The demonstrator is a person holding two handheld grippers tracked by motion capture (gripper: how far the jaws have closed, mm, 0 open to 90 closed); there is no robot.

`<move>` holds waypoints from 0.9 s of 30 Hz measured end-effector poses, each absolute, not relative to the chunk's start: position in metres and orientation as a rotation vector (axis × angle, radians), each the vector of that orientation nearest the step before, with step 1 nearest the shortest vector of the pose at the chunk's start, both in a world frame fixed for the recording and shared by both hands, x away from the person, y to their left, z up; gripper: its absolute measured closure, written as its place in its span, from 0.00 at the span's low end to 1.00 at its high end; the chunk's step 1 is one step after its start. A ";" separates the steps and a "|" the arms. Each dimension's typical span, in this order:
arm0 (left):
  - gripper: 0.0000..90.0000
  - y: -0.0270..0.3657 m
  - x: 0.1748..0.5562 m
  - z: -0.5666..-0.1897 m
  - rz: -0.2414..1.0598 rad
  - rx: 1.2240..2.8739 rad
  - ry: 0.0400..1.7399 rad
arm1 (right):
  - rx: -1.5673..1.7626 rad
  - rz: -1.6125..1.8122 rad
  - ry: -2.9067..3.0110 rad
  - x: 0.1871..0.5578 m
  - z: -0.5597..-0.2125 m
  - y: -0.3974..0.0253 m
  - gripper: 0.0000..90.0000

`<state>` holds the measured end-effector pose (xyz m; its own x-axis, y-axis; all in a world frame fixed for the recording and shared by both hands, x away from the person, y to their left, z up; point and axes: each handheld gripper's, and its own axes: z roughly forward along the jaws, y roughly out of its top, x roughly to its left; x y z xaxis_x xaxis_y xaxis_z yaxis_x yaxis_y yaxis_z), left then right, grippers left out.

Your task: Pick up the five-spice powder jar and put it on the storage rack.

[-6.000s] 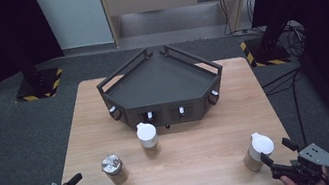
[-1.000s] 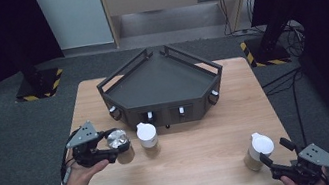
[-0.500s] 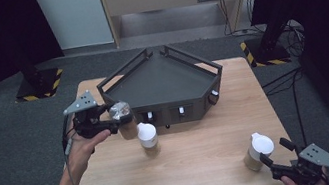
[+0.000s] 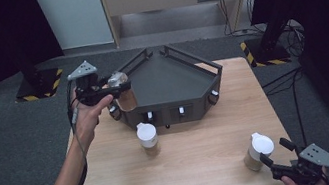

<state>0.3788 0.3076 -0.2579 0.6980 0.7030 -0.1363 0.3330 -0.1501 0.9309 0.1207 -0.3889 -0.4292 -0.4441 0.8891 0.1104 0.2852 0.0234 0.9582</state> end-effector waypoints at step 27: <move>0.38 0.265 0.429 -0.287 0.535 1.743 1.045 | 1.193 1.465 1.758 0.120 -0.431 -0.392 0.10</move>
